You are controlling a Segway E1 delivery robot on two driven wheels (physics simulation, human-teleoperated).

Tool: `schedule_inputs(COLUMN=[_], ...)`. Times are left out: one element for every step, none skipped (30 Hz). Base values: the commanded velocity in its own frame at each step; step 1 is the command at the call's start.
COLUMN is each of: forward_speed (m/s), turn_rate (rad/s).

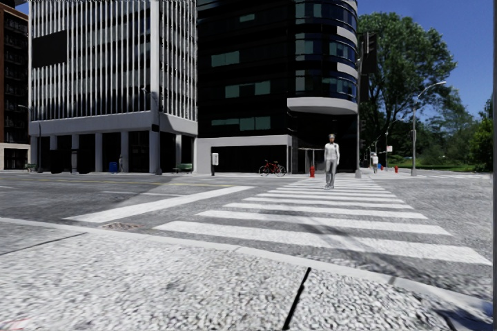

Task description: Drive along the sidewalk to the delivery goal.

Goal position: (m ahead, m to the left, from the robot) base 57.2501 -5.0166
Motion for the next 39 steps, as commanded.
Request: schedule_inputs(forward_speed=[2.0,2.0,2.0,2.0,2.0,2.0,2.0,2.0,2.0,2.0,2.0,2.0,2.0,2.0,2.0,2.0,2.0,2.0,2.0,2.0,2.0,2.0,2.0,1.96,1.84,1.84,1.7,1.64,1.6,1.6,1.58,1.56,1.54,1.53,1.53,1.52,1.52,1.52,1.52], turn_rate=[0.27,0.27,0.16,0.16,0.0,0.0,0.0,0.0,0.0,0.0,0.0,0.0,0.0,0.0,0.0,0.0,0.0,0.0,0.0,0.0,0.0,0.0,0.0,0.0,0.0,0.0,0.0,0.0,0.0,0.0,0.0,0.0,0.0,0.0,0.0,0.0,0.0,0.0,0.0])
